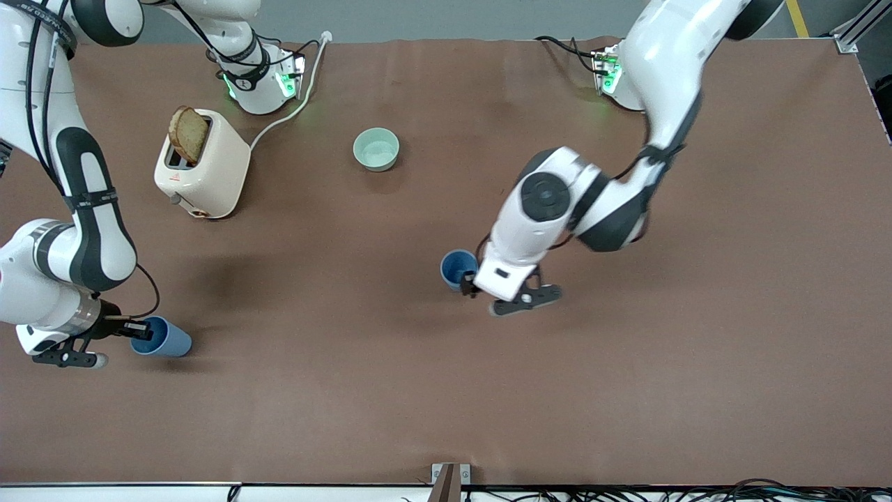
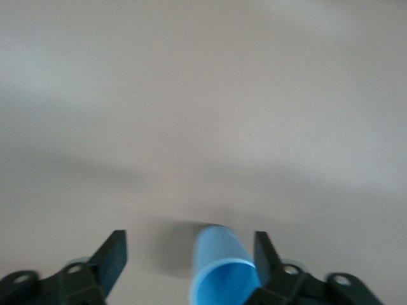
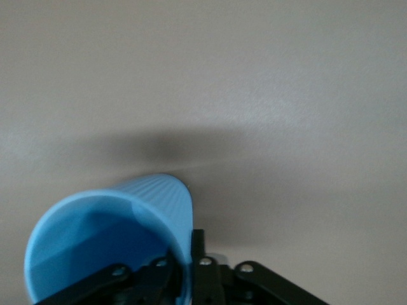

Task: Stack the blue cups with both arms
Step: 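Set the cup down, open the left gripper while the right gripper lifts its cup, then carry the blue cup over the standing cup with the right gripper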

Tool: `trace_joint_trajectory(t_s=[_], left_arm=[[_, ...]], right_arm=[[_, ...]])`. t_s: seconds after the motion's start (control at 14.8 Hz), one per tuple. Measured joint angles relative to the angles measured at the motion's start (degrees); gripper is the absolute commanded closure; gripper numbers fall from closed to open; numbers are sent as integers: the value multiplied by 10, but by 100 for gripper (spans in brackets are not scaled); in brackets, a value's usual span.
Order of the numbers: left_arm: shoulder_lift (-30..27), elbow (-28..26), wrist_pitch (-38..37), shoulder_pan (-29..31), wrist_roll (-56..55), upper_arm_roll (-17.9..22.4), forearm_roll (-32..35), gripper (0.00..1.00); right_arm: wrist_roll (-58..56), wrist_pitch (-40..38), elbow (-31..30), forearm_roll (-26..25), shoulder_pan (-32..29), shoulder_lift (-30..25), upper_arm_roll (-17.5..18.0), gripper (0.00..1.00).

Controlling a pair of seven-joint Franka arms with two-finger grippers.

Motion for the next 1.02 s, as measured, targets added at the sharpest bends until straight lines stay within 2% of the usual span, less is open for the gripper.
trace_joint_trajectory(t_s=[0.14, 0.41, 0.68, 0.88, 1.02], left_arm=[[-55, 8, -70, 35, 43, 1, 0, 0], [-129, 9, -148, 105, 157, 3, 1, 0], [-189, 9, -222, 175, 301, 3, 1, 0], [-234, 7, -271, 217, 394, 5, -11, 0], [-267, -9, -282, 224, 442, 32, -39, 0]], right_arm=[[0, -48, 5, 0, 1, -27, 3, 97], [31, -153, 12, 3, 39, -131, 11, 97], [166, -214, 9, 4, 142, -205, 15, 97], [284, -215, 7, 4, 237, -214, 16, 99], [338, -212, 7, 4, 295, -213, 17, 99]])
